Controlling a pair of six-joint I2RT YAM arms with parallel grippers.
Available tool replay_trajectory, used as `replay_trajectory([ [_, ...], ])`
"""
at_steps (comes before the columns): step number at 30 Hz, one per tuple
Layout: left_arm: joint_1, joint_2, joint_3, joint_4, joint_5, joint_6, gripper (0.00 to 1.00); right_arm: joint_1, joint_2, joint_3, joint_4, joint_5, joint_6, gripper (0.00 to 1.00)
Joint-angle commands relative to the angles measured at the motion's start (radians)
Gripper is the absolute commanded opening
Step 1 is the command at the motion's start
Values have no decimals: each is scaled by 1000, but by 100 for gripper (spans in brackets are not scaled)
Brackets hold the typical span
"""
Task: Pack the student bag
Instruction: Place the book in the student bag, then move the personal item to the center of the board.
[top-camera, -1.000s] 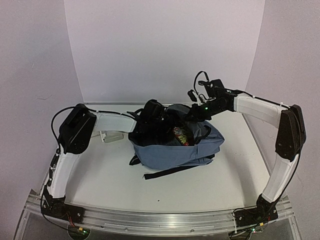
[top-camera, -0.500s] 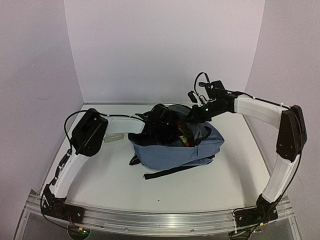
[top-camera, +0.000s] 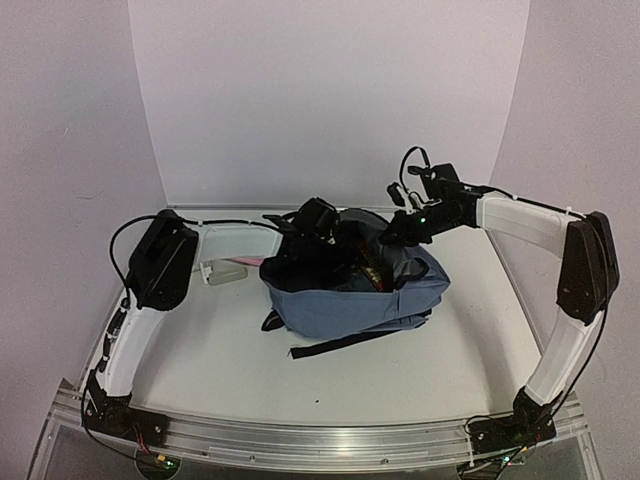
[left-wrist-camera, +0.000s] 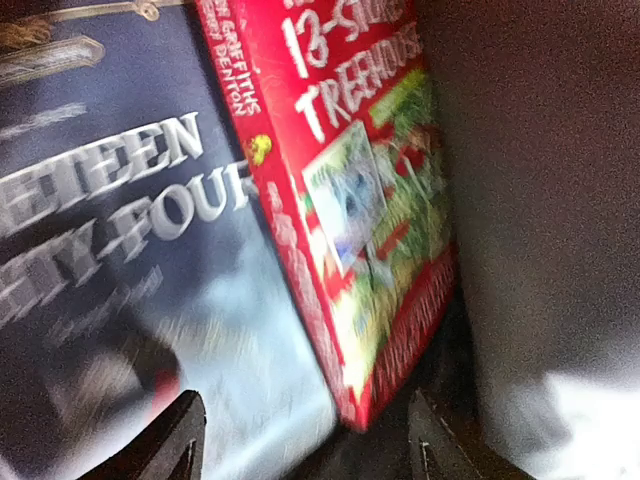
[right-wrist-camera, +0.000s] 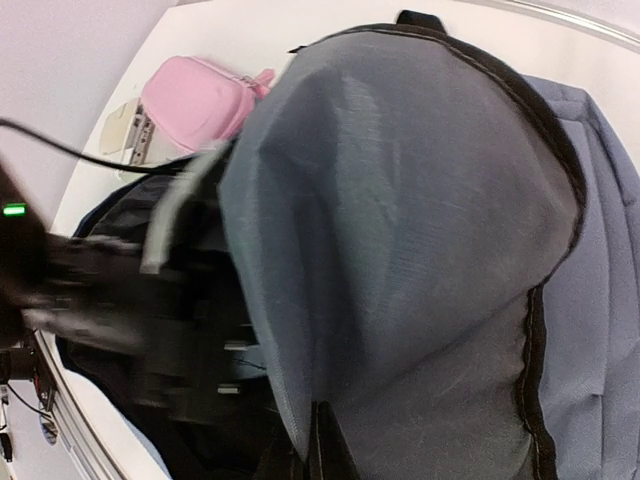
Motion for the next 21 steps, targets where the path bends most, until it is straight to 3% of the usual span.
replay_trajectory([
  [1,2,-265,-66,-22,-100,88,76,-56,-63,-43,44,56,-35,0],
  [8,43,-473,-197,-171,-321,94,100,-125,-85,-108,42,93,-82,0],
  [14,216,-581,-330,-285,-407,94,100,-180,-96,-126,37,119,-135,1],
  [21,440,-529,-278,-332,-400,243,100,-250,-97,-137,19,142,-187,3],
])
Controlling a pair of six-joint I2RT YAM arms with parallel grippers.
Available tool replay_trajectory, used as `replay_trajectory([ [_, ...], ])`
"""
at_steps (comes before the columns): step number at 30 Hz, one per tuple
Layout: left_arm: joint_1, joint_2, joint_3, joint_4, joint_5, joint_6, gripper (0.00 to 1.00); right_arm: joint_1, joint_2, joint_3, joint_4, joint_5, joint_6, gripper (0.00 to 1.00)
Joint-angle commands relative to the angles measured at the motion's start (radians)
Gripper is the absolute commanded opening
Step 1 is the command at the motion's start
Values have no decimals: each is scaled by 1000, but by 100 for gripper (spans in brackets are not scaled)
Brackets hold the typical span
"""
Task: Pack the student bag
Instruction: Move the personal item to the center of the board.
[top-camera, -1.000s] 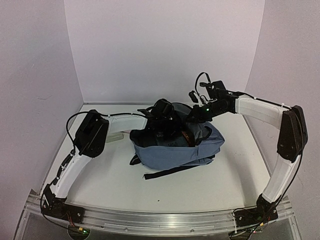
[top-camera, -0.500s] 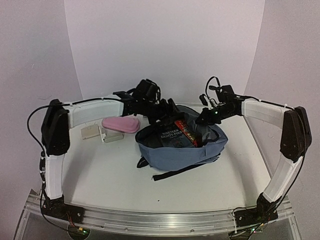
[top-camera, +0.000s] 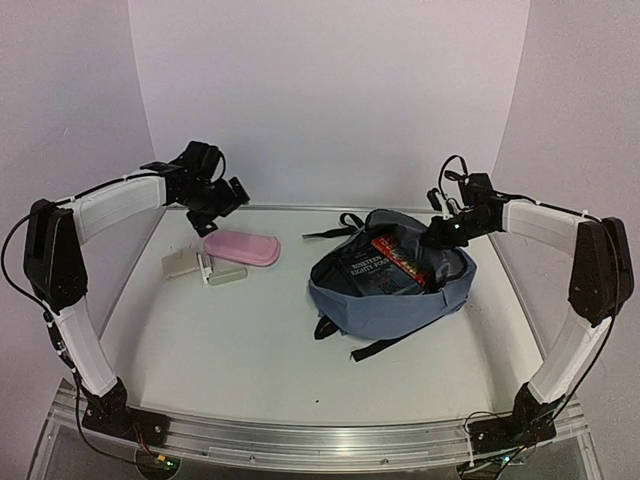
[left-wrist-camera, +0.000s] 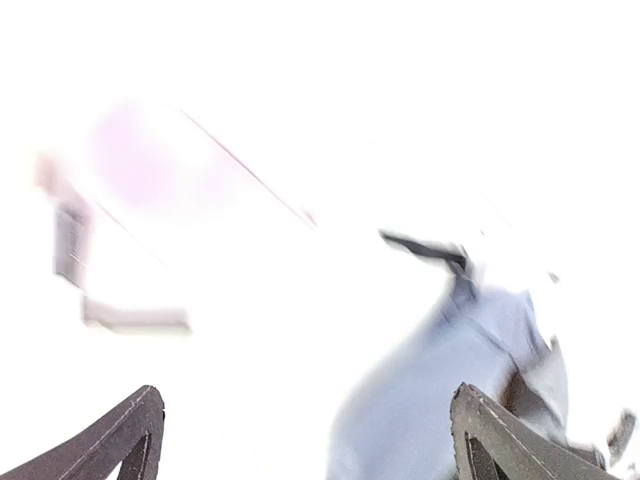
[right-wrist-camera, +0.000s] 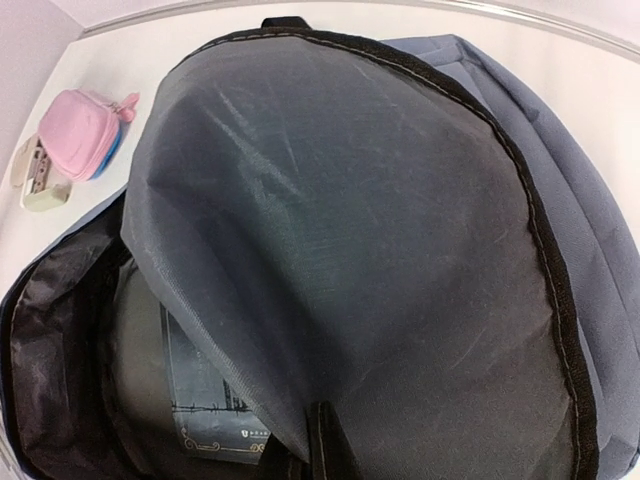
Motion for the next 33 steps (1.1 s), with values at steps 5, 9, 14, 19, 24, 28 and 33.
replay_trajectory([
  [5,195,185,196,-107,-27,210,100,-57,-28,12,-31,63,-83,16],
  [9,233,319,307,-119,-32,286,100,-57,-48,45,-77,65,-119,49],
  [14,238,489,486,-154,-44,371,100,-57,-109,83,-144,48,-165,87],
  [19,236,640,657,-232,-39,447,100,-61,-169,114,-168,4,-141,98],
  [24,229,697,678,-230,25,492,99,-62,-208,151,-178,-97,-129,98],
  [28,191,736,703,-268,36,538,96,-62,-220,172,-186,-232,-161,98],
  [33,97,721,670,-307,66,553,86,-62,-208,150,-192,-336,-147,98],
])
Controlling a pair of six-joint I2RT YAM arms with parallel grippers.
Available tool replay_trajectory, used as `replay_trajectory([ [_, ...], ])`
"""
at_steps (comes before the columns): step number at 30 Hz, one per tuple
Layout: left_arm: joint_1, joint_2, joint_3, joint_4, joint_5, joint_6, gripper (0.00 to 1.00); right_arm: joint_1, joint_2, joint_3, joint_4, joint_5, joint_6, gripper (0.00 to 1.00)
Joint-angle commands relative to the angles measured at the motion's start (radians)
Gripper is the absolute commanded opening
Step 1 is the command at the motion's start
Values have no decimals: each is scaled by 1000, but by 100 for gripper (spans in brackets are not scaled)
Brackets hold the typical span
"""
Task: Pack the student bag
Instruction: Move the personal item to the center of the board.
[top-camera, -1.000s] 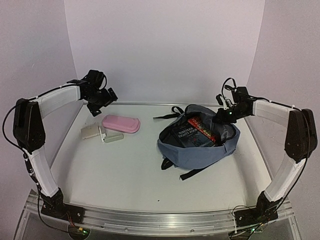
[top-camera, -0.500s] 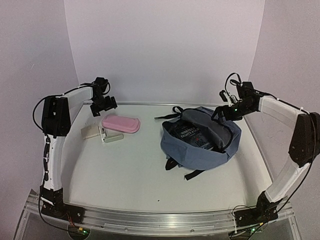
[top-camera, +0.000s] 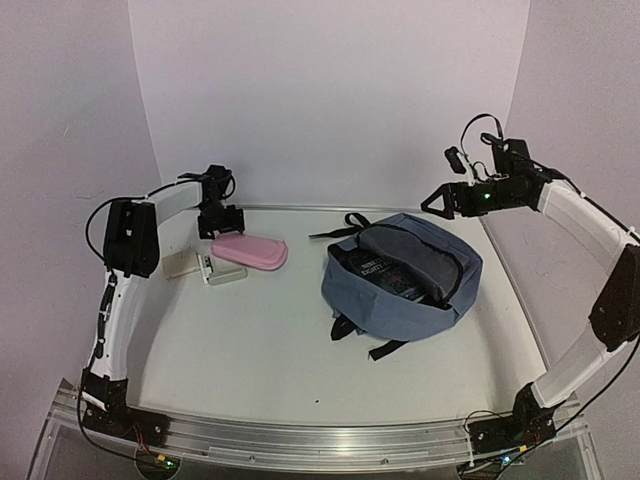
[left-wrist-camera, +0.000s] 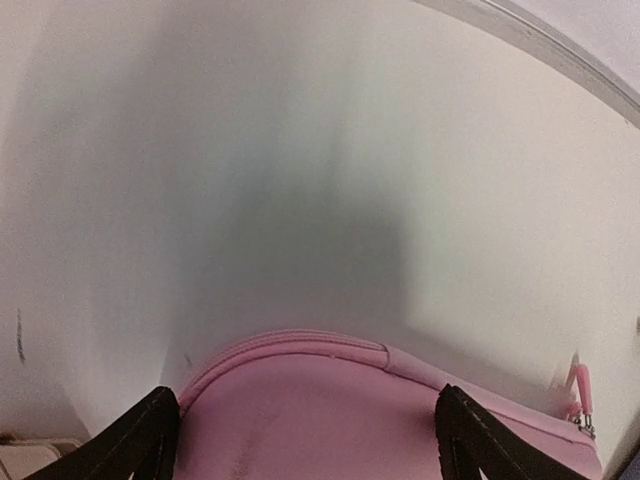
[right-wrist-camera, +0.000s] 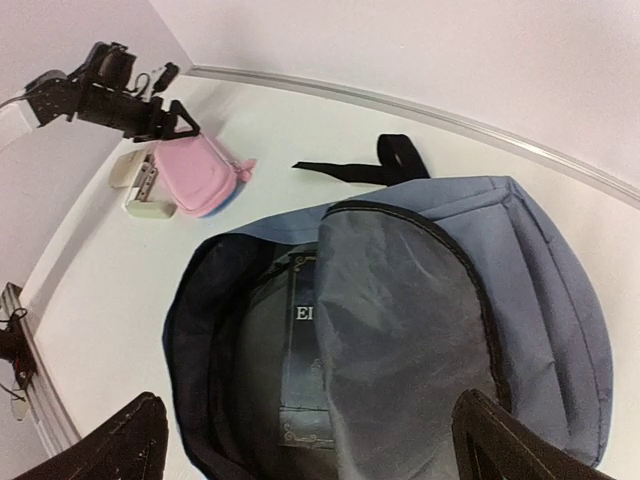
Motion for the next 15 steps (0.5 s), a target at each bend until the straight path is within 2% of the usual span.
replay_trajectory([
  [1,-129,-19,-30,-65,47,37,84,-3,-13,2,-21,-139,-2,98],
  [4,-190,-77,-139,-56,43,35,78,-1,-15,-29,-20,-156,-12,98],
  [9,-294,-134,-270,-106,-19,99,74,25,-24,-71,-19,-168,-29,98],
  [11,-337,-147,-304,-140,-42,127,72,54,-33,-88,-19,-166,-37,98],
  [15,-402,-234,-474,-133,-45,125,70,151,-58,-127,-18,-134,-61,98],
])
